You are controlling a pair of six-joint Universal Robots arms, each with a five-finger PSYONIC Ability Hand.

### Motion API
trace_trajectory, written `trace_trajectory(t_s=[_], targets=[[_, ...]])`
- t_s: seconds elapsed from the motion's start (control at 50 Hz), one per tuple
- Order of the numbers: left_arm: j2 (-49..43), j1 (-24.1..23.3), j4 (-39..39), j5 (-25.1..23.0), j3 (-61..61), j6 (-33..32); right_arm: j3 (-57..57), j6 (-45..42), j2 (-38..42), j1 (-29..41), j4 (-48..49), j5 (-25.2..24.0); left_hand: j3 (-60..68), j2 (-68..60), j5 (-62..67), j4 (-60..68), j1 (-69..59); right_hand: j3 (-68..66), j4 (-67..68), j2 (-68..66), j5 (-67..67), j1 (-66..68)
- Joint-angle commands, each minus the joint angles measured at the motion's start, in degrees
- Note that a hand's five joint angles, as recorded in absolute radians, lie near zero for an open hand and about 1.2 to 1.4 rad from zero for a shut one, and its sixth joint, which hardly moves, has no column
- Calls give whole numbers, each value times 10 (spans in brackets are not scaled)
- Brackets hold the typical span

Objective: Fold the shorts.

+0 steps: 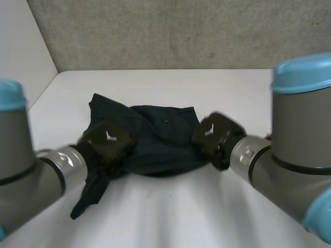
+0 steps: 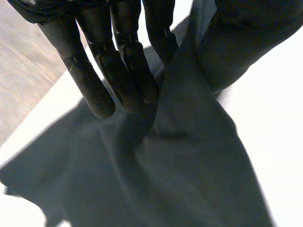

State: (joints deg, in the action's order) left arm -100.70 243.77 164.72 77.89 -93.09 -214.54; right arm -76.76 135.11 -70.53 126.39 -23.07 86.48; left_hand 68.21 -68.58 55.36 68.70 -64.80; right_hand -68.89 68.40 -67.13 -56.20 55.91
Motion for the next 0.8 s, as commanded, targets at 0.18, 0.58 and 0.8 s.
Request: trace_trajectory(t_s=[0.18,0.58,0.8], targets=[[-193,0,212,72,164,-18,164,12,160,1,131,31,118,-114,146,113,-152,-111,116,-129,-138,241],[-94,14,501,48,300,-5,181,12,54,1,540,26,118,-114,146,113,-152,-111,116,-129,-138,241],[-63,21,426,-43,9,47,-4,22,50,-5,322,28,118,-114,146,113,-152,-111,116,-129,-138,241]])
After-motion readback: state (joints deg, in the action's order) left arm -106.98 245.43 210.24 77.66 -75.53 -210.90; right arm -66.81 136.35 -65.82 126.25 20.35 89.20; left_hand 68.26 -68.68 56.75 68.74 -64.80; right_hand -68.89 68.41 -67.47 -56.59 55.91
